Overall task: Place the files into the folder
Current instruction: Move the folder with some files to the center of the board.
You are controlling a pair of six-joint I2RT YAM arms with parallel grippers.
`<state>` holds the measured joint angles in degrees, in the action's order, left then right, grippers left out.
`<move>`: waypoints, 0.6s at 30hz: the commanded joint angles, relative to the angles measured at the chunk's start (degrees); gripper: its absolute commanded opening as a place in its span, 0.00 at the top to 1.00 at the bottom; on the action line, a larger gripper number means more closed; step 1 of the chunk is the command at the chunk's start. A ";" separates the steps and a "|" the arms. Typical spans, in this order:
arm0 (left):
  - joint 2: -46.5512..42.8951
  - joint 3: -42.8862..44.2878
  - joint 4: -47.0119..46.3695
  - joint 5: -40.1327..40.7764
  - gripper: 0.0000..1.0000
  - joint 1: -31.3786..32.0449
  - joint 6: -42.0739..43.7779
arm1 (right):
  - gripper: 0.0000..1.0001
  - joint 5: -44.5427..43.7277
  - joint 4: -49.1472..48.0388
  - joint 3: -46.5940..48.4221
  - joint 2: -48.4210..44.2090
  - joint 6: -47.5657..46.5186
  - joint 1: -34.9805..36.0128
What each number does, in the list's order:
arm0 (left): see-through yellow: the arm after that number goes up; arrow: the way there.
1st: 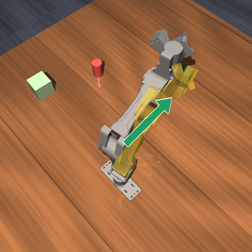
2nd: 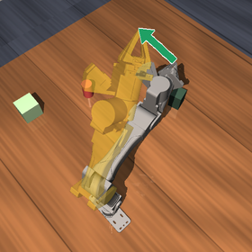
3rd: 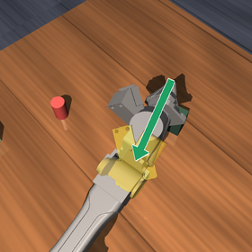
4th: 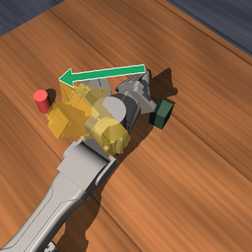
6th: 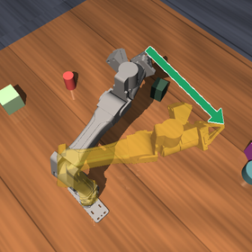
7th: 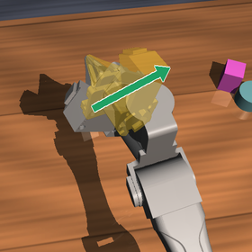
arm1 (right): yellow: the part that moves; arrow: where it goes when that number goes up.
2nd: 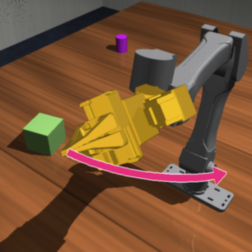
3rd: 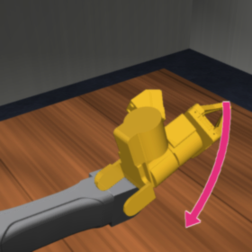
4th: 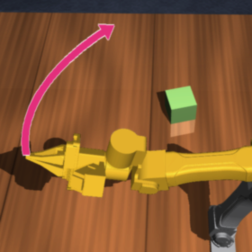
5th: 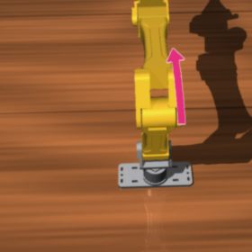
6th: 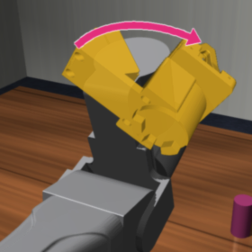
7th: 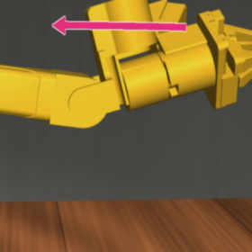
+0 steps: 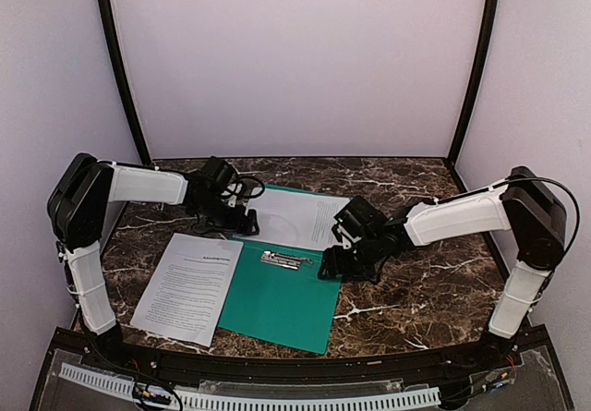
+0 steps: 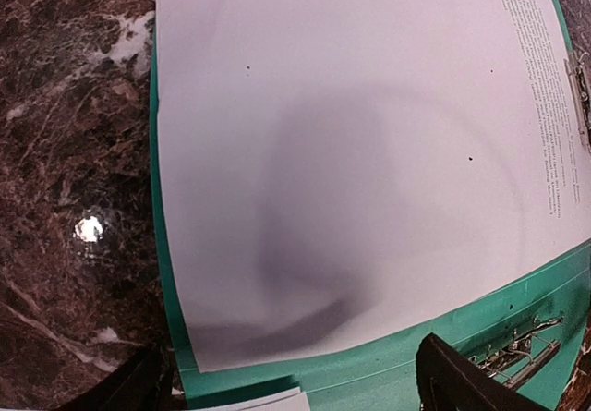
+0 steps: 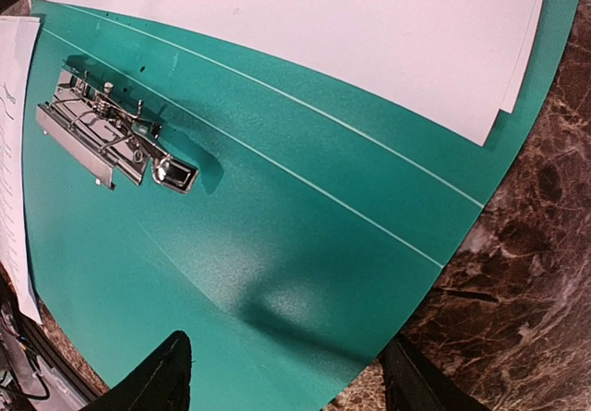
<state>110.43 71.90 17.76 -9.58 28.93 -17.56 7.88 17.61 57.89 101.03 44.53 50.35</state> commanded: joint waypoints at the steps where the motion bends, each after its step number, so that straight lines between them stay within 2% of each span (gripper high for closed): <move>1: -5.89 -2.02 1.36 3.25 0.08 -1.42 -0.09 | 0.32 0.03 -0.64 -0.02 2.24 0.29 -0.51; 8: -4.27 -2.11 3.15 1.51 0.08 -2.28 0.07 | 0.32 0.38 -0.52 0.36 2.24 0.32 -0.51; 18: 0.27 -2.31 3.50 -6.62 0.11 -2.38 -0.35 | 0.32 0.12 -0.48 0.87 2.06 0.53 -0.77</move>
<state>109.73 70.32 19.29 -11.73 26.72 -17.61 8.12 17.15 58.22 101.36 44.69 50.19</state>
